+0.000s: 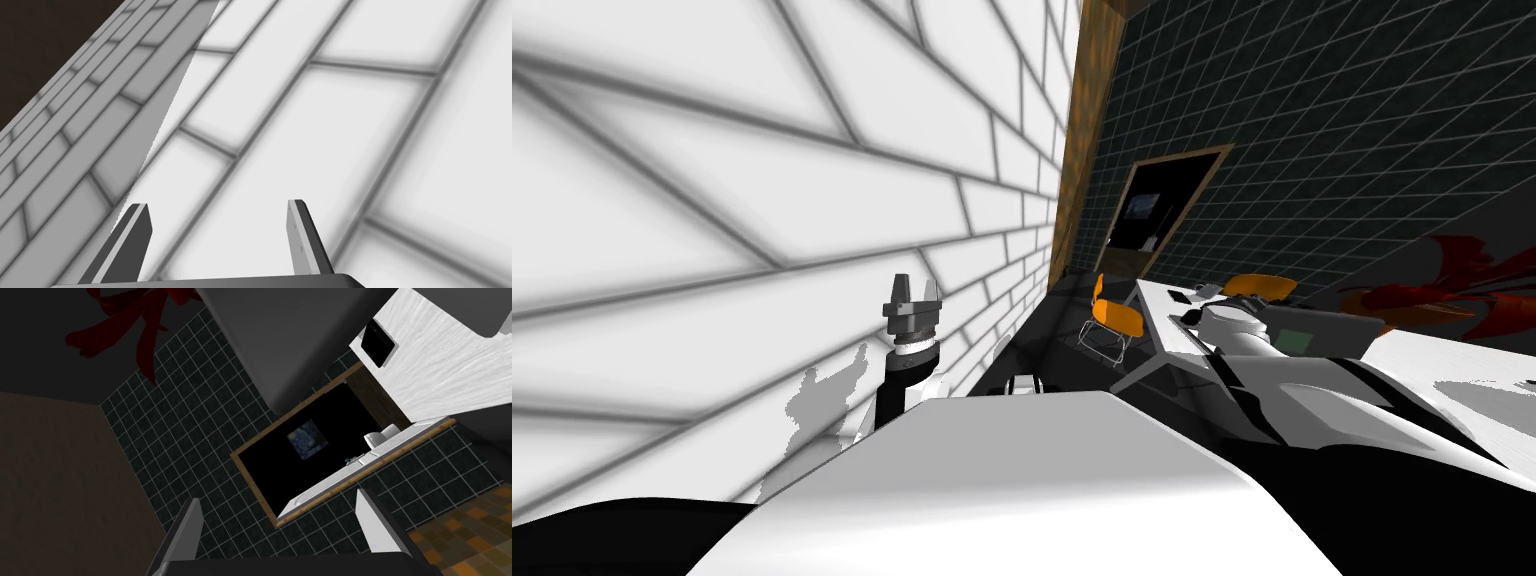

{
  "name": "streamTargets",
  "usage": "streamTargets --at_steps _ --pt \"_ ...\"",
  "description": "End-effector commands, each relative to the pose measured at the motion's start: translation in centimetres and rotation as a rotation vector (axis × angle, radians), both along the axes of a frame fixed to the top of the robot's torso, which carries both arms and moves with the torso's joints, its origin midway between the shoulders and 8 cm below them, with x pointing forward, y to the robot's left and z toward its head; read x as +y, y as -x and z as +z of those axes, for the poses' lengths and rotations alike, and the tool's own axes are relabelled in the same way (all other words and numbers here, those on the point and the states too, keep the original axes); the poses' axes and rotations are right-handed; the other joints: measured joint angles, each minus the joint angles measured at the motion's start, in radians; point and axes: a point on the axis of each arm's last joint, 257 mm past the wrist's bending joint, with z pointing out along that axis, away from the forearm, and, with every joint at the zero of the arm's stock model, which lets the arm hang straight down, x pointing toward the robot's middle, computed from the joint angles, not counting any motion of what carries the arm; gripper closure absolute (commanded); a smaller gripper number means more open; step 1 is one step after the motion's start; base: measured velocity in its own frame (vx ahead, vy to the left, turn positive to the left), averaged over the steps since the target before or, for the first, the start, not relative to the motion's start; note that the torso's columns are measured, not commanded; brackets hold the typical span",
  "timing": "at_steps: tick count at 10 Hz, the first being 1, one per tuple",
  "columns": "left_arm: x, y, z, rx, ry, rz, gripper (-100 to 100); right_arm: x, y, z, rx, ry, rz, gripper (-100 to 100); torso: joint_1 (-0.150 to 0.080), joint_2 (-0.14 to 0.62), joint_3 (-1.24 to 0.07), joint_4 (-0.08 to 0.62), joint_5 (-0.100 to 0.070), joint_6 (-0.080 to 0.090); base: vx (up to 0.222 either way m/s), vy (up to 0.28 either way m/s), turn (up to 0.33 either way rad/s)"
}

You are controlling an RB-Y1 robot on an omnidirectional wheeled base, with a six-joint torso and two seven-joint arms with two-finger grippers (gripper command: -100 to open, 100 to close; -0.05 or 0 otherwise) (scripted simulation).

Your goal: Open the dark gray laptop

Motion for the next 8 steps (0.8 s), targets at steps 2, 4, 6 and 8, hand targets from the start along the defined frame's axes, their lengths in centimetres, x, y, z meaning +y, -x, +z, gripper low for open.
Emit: streamTargets --at_steps 2,4,6,8 --pt "0.0 0.0 0.0 0.000 0.000 0.000 0 0.9 -0.2 -1.7 0.011 -0.012 0.046 100 -0.003 -0.001 0.000 0.000 -0.001 0.002 0.209 -0.112 -0.384" --pt "0.0 0.0 0.0 0.000 0.000 0.000 0 1.1 -0.2 -1.8 0.025 0.004 0.066 100 0.004 0.008 0.005 0.002 0.001 -0.002 0.122 -0.019 -0.058" --pt "0.0 0.0 0.0 0.000 0.000 0.000 0 1.7 -1.2 -0.9 0.010 0.015 0.087 100 0.008 0.017 0.011 0.005 0.003 0.000 -0.003 0.012 0.022" --pt "0.0 0.0 0.0 0.000 0.000 0.000 0 2.5 -1.0 -2.7 0.012 -0.007 0.125 100 0.001 0.003 0.003 0.002 0.001 0.003 0.209 -0.035 -0.404"
